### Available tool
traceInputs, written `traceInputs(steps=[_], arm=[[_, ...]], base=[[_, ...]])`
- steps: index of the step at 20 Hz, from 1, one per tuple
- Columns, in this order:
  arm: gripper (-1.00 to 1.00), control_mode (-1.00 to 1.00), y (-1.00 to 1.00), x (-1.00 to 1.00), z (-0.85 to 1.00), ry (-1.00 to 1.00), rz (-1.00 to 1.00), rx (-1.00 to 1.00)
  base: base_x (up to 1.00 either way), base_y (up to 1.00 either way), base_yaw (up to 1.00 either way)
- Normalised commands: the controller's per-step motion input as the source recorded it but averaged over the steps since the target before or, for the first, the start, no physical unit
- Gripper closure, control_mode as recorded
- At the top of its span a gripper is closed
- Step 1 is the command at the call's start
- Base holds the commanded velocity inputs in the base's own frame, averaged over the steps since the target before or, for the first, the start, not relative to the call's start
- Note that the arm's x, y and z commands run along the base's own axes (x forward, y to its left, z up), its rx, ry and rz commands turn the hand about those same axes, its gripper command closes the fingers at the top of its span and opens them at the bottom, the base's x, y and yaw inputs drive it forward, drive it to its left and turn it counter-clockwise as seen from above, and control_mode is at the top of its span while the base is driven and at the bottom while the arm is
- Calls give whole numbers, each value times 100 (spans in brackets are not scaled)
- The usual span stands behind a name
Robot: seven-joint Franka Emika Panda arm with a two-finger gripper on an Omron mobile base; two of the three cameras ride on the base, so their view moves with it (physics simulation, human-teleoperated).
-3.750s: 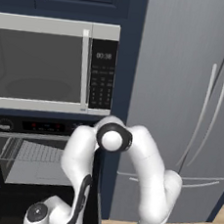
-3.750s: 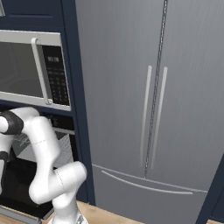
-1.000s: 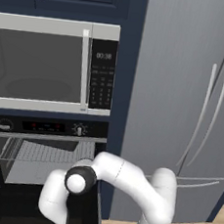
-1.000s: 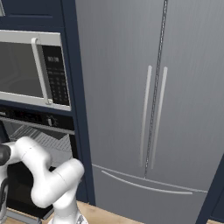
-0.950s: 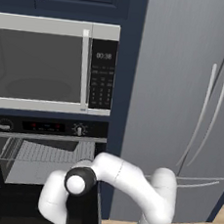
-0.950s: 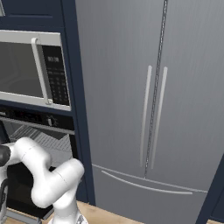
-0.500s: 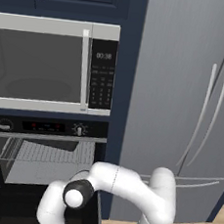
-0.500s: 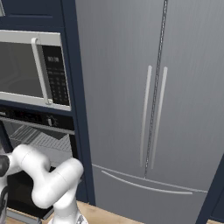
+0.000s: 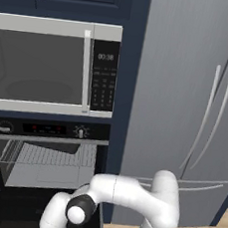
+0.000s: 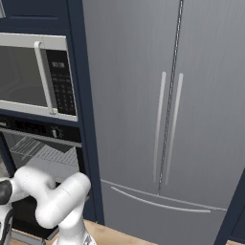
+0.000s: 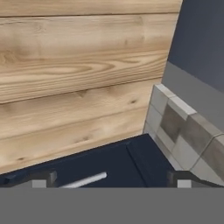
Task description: Take the baked cake out of the oven and place it on the plate for cooling. Then close the oven door.
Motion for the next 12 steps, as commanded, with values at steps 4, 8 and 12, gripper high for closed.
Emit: traceInputs(steps=[4,8,12], arm=[[-100,-100,18,24,-53,0,-1,5],[-100,-100,12,34,-33,-2,0,2],[-100,-100,4,26,2,-4,0,4]], base=[[0,0,0],[0,0,0],[0,0,0]])
